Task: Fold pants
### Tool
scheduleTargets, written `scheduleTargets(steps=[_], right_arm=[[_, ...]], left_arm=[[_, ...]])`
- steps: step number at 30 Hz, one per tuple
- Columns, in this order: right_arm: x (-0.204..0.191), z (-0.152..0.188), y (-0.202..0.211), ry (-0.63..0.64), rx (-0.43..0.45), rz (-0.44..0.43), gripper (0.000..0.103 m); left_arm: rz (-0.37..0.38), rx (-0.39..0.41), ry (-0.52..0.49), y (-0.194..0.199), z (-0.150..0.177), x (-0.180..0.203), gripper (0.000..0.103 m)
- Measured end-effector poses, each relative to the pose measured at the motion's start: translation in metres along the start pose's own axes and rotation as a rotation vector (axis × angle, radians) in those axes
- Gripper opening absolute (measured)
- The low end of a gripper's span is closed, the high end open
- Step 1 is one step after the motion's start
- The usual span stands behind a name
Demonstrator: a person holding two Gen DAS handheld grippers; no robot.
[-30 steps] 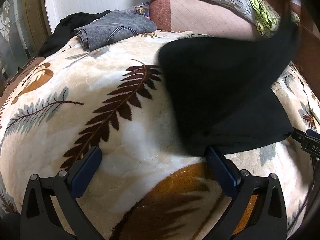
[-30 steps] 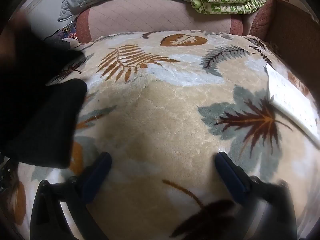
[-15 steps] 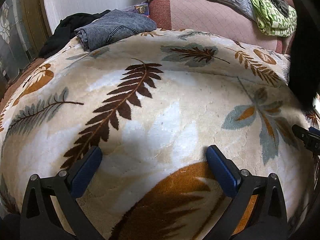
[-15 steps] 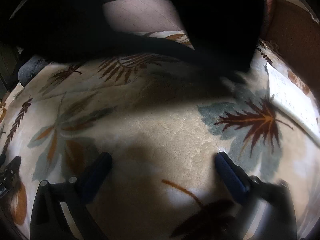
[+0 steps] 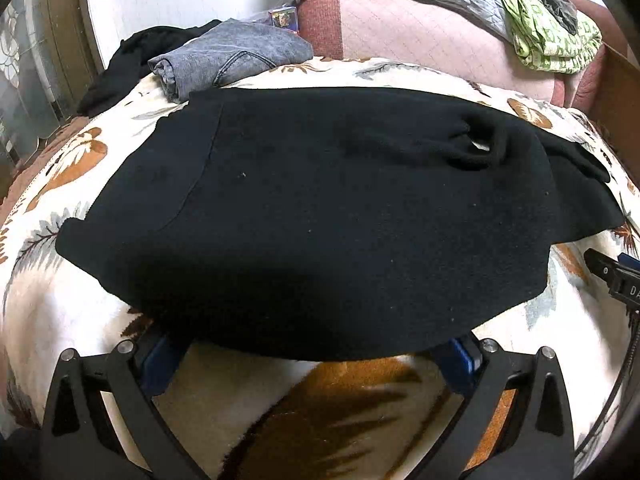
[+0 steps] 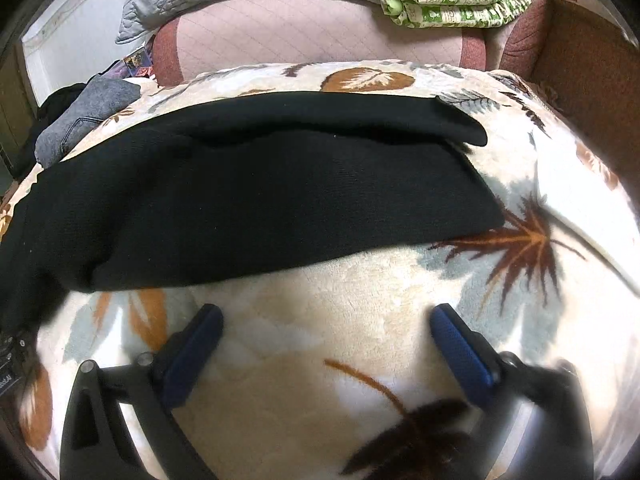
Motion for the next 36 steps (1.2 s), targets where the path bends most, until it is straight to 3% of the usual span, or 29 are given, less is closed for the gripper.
scheduleTargets(steps=[18,22,24,29,36], right_arm=[[0.0,0.001,0.001,0.001,-0.004,0.0,0.103],[-0.003,0.0,0.009,0.043,-0.007,-0.044,0.103],[-0.006,-0.001,0.024,0.085,0.037,-0.035,0.103],[-0.014,-0.005,0.053,0.048,0.096,-0.112,0.103],[-0.011,-0.004,0.056,0.025,0.082,-0.147,0.102]], left_arm=[[-0.003,-0.023,-0.024,0.002,0.0,0.0,0.103],[0.014,-0.032,-0.046,0.016,-0.002,-0.002,0.103],[0.029,-0.012,-0.022,0.027,-0.005,-0.007,0.103],[0.058,-0.004,0.024,0.045,-0.014,-0.02,0.103],[0.071,0.001,0.06,0.052,-0.018,-0.038,0.103]])
Point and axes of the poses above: each gripper's, at about its wrist camera, not at the fingertips, and y roughly against the way its jaws point, x to its right, z to its underside, the point moved 5 cm from there along -y, roughly the way its jaws point, and after that the axes turned 13 degrees about -z, right-handed, at the moved point
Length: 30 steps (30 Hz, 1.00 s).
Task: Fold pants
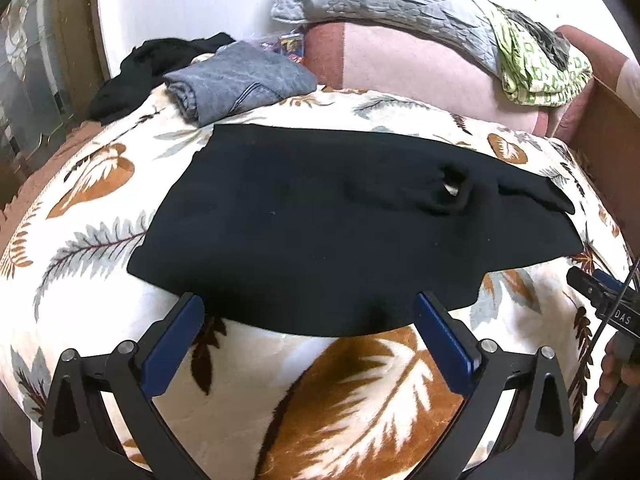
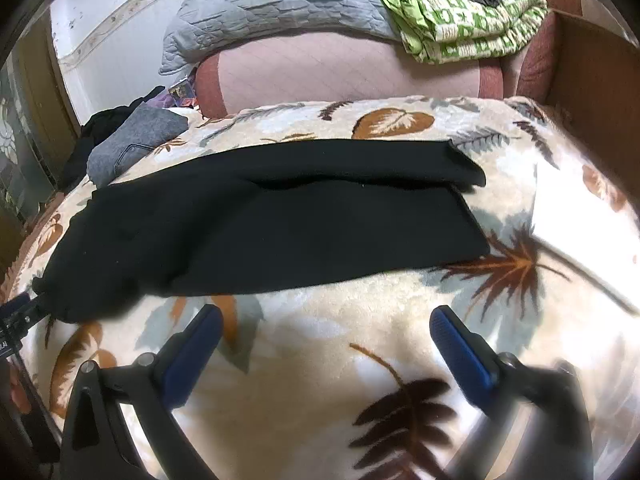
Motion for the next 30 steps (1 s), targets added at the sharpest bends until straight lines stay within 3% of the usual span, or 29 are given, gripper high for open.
scheduleTargets(steps=[5,10,13,20,23,24,25,26,27,28,30], right_arm=[[0.02,0.0,0.002,-0.048,0.008,-0.003,0.102],[0.042,0.001,-0.012,-0.144,-0.014,-0.062,0.094],[0.048,0.003,-0.026,-0.192,-0.034,-0.101,0.09],[0.051,-0.02,-0.046,-0.211,0.016,-0.143,0.09],[0.054,-0.03,-0.058,-0.233,0.041,-0.14,0.078],[0.055,-0.033,-0.061,-0.237,0.046,-0.134,0.065],[0.056,-0.034,-0.062,-0.241,0.046,-0.129,0.042],[0.058,-0.036,-0.064,-0.251,0.043,-0.139,0.03],[0.059,-0.037,-0.065,-0.264,0.042,-0.157,0.016],[0.059,-0.037,-0.064,-0.27,0.046,-0.163,0.011],[0.054,-0.039,-0.055,-0.242,0.063,-0.154,0.005]], left_arm=[[-0.004,-0.05,0.07,-0.015,0.009,-0.022,0.103],[0.007,-0.108,0.17,-0.037,0.011,-0.04,0.103],[0.02,-0.123,0.207,-0.047,0.009,-0.043,0.103],[0.038,-0.124,0.25,-0.065,-0.005,-0.041,0.103],[0.044,-0.122,0.258,-0.072,-0.014,-0.038,0.103],[0.047,-0.125,0.261,-0.074,-0.016,-0.037,0.103],[0.052,-0.125,0.265,-0.075,-0.018,-0.036,0.103],[0.058,-0.12,0.27,-0.075,-0.02,-0.036,0.101],[0.061,-0.118,0.272,-0.075,-0.021,-0.035,0.09],[0.052,-0.117,0.264,-0.075,-0.022,-0.035,0.079],[0.026,-0.118,0.243,-0.075,-0.022,-0.037,0.023]])
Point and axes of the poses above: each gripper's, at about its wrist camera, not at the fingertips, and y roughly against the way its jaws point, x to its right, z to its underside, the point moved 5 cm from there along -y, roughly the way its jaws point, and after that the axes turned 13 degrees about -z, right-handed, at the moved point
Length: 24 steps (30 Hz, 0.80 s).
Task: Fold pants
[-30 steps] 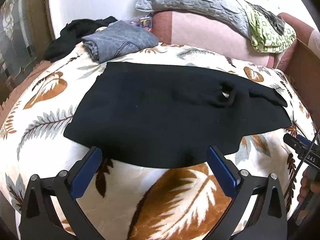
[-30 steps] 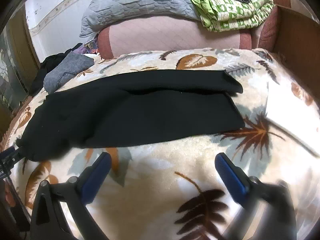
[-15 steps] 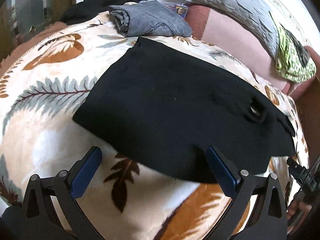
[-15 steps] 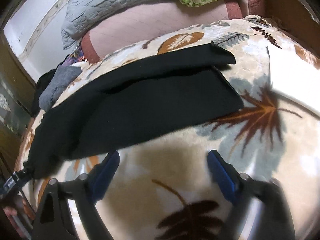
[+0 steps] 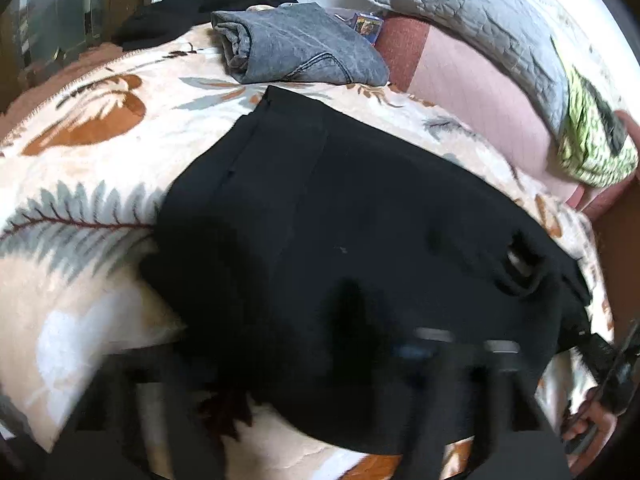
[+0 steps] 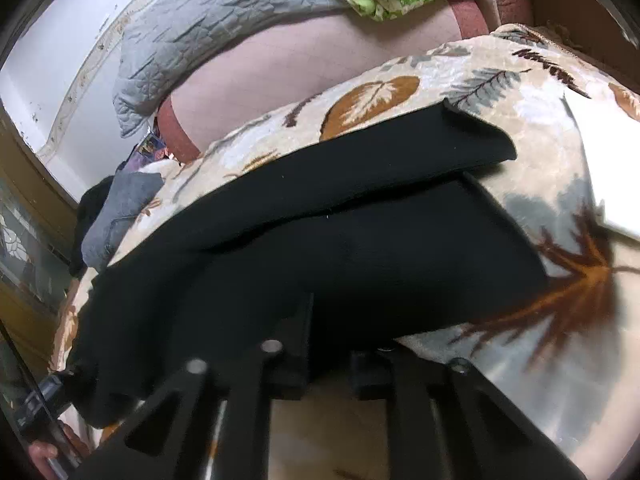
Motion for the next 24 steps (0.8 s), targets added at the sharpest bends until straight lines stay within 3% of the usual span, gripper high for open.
scheduleTargets(steps=[3,10,14,18,20,22,24], right_arm=[[-0.015,-0.001,0.021,0.06,0.025,0.008,0.004],[-0.025,0.002,0.082,0.097,0.068,0.013,0.004],[-0.008,0.019,0.099,0.09,0.014,0.053,0.004],[0.02,0.044,0.086,0.019,-0.091,0.085,0.005],[0.032,0.05,0.08,-0.035,-0.127,0.092,0.01],[0.039,0.05,0.085,-0.074,-0.111,0.097,0.03],[0.049,0.046,0.096,-0.117,-0.071,0.094,0.041]], left_arm=[[0.039,-0.019,0.008,0.003,0.002,-0.005,0.016],[0.107,0.027,-0.038,0.045,0.002,-0.008,0.014],[0.103,0.02,-0.077,0.059,0.016,-0.015,0.014],[0.068,-0.028,-0.096,0.045,0.036,-0.021,0.014],[0.066,-0.05,-0.082,0.038,0.042,-0.022,0.014],[0.058,-0.039,-0.091,0.041,0.042,-0.021,0.016],[0.042,-0.017,-0.102,0.047,0.04,-0.021,0.021]])
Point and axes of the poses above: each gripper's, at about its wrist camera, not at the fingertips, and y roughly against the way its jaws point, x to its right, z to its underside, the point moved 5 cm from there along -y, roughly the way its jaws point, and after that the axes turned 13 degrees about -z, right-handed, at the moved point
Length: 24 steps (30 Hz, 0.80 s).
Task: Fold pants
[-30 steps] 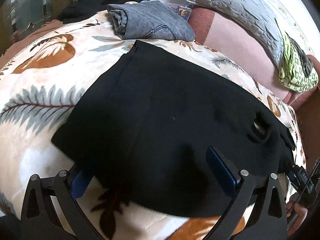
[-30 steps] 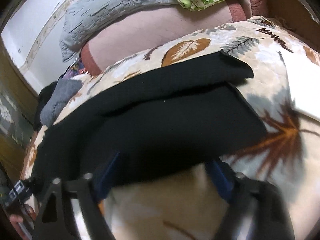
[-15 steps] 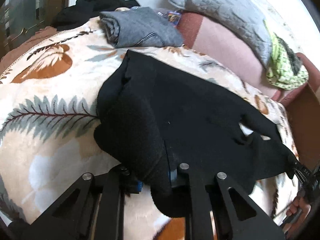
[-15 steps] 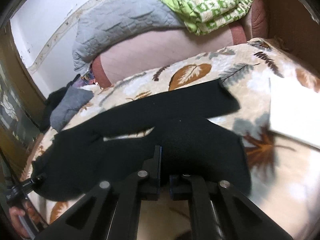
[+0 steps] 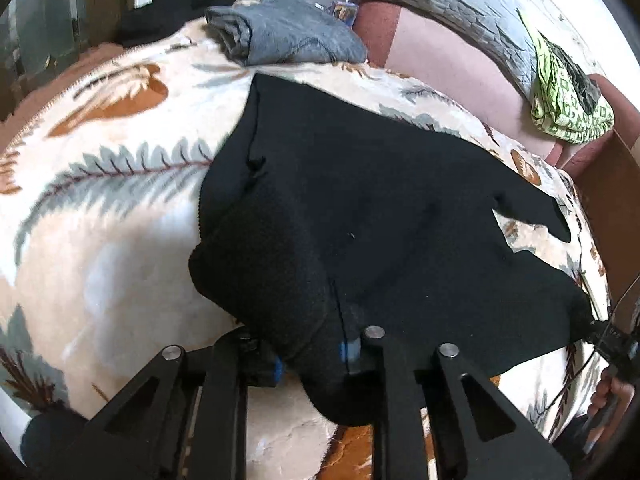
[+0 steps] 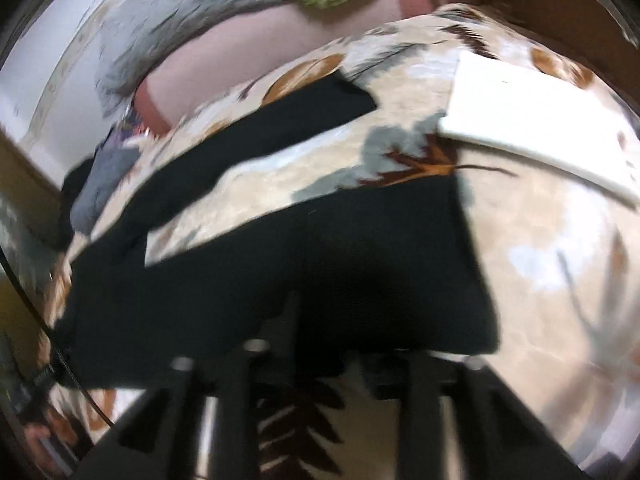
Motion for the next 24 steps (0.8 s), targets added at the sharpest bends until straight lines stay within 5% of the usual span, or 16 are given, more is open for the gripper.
scheduleTargets(steps=[2,5,6,7,8,11,14,20,24], right_arm=[[0.012,-0.004,0.005,-0.045,0.024,0.009,0.049],[0.027,-0.006,0.005,-0.093,0.04,0.01,0.044],[0.028,-0.008,0.009,-0.082,0.054,0.027,0.032],[0.027,-0.01,0.013,-0.048,0.068,0.066,0.008],[0.024,-0.012,0.017,0.006,0.077,0.108,0.005],[0.021,-0.009,0.021,0.038,0.06,0.165,0.006],[0.035,0.0,0.02,0.035,0.009,0.287,0.028],[0.029,-0.009,0.052,0.05,0.105,0.303,0.032],[-0.002,-0.015,0.062,0.113,0.148,0.178,0.034]], left_arm=[[-0.021,0.022,-0.017,0.007,-0.003,0.001,0.024],[-0.036,0.04,-0.029,0.011,-0.003,-0.003,0.026],[-0.038,0.037,-0.029,0.011,-0.003,-0.005,0.027],[-0.039,0.032,-0.026,0.01,-0.002,-0.006,0.027],[-0.038,0.026,-0.023,0.009,-0.002,-0.008,0.027],[-0.035,0.019,-0.018,0.012,0.003,-0.014,0.027],[-0.038,0.023,-0.019,0.018,0.006,-0.019,0.03],[-0.047,0.023,-0.012,0.033,0.008,-0.03,0.032],[-0.072,0.07,-0.024,0.052,0.002,-0.031,0.033]])
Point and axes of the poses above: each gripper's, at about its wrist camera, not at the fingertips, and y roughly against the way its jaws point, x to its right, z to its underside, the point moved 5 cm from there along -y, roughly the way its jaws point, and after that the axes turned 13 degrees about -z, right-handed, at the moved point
